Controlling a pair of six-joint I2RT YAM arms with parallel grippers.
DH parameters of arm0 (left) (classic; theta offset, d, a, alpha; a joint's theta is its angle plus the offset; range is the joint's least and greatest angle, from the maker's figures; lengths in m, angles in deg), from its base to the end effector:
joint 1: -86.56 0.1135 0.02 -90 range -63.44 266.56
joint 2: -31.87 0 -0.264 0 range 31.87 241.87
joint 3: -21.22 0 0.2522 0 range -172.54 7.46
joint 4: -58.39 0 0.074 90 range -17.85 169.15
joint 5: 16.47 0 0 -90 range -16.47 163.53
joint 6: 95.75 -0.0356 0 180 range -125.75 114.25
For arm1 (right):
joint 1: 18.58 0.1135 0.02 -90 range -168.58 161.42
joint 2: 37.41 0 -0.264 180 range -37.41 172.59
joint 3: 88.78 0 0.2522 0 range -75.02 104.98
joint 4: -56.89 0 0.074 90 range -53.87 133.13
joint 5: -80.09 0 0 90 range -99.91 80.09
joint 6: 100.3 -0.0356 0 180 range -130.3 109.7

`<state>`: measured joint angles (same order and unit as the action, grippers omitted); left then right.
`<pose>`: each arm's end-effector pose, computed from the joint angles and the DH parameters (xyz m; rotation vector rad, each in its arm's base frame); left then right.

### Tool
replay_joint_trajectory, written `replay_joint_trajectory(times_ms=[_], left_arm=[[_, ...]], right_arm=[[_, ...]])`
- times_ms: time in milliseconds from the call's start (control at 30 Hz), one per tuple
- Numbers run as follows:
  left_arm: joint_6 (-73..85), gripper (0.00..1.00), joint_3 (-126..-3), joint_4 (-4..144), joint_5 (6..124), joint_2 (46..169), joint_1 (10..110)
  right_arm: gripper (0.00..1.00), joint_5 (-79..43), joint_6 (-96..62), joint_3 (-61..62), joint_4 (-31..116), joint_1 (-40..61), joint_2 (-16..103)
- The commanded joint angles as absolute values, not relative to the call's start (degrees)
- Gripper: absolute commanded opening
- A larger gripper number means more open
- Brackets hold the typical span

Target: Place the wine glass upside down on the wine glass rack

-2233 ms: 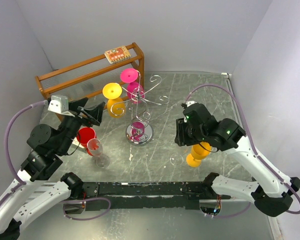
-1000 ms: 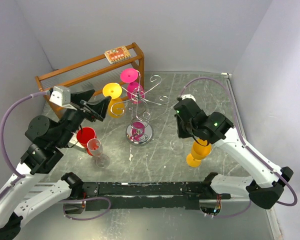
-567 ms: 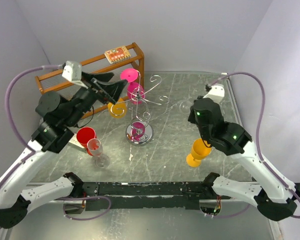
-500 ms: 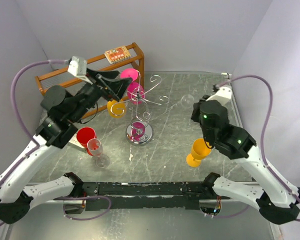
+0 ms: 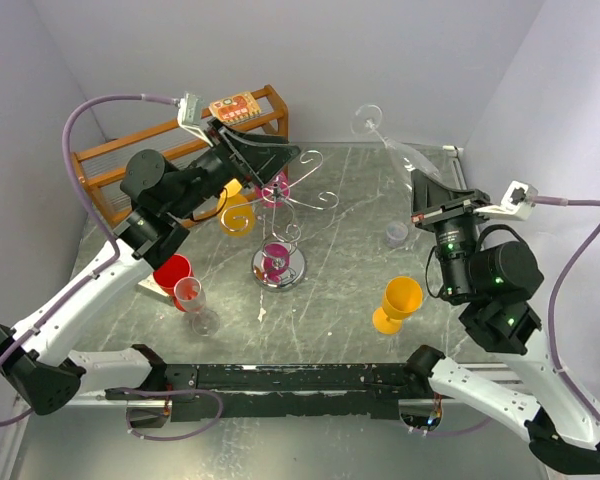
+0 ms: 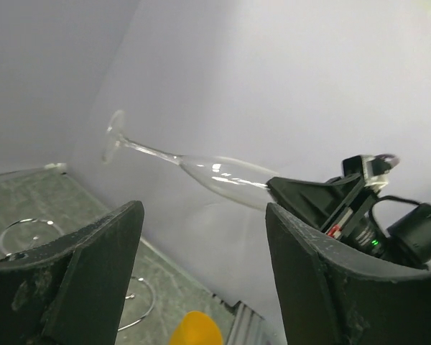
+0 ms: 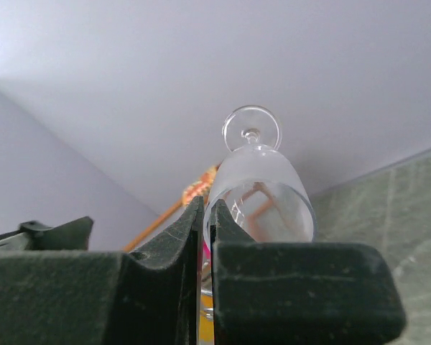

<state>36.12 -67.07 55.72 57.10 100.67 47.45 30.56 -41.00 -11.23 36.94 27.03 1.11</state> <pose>0.1973 -0.1734 0.4846 0.2467 1.3012 -1.3924 0.0899 0.0588 0.4698 0.4605 1.2714 0.6936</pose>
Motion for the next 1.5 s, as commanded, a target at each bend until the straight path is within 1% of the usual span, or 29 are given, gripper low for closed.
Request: replay_joint_trajectory(times_ms=[0,100,233,467,733,867,967,1067,1200,1267,1400,1467], left_arm=[[44.4,0.79,-68.0,46.7,54.8,102.0,47.1],[47.8,0.8,-69.0,45.7,55.0,104.7,46.7],[46.7,0.82,-74.3,50.8,59.3,108.7,44.6],[50.7,0.82,-77.1,47.6,65.5,114.1,44.3],[56.9,0.81,-72.4,42.0,74.5,113.5,44.4],[59.3,0.75,-70.5,40.4,78.0,112.8,44.3],[61.0,0.66,-69.6,39.3,78.7,112.5,44.3],[61.9,0.54,-69.1,37.7,78.1,112.5,44.3],[62.0,0.43,-69.2,37.5,75.3,112.7,44.4],[62.0,0.42,-69.4,38.0,73.7,112.7,44.3],[61.7,0.44,-69.0,36.5,70.7,112.3,44.3],[61.0,0.44,-69.5,36.6,68.7,112.1,44.3]], right_arm=[[0.0,24.3,-43.6,-14.8,49.6,26.9,-0.3],[0.0,21.4,-44.9,-16.7,54.1,27.0,-0.8],[0.0,17.5,-47.4,-18.1,59.1,26.9,-0.4],[0.0,12.2,-52.7,-21.0,64.0,26.9,0.5],[0.0,7.8,-55.4,-22.0,67.1,27.0,2.3],[0.0,6.4,-56.3,-22.5,67.5,26.9,2.7],[0.0,5.5,-57.5,-23.4,68.2,26.9,2.8],[0.0,4.9,-58.6,-24.2,68.8,26.9,3.0],[0.0,4.6,-59.3,-24.7,68.9,26.9,3.6],[0.0,4.4,-59.3,-24.6,69.0,26.9,3.8],[0.0,5.5,-59.9,-24.5,68.6,26.9,4.5],[0.0,7.4,-60.9,-23.8,66.8,26.9,5.3]])
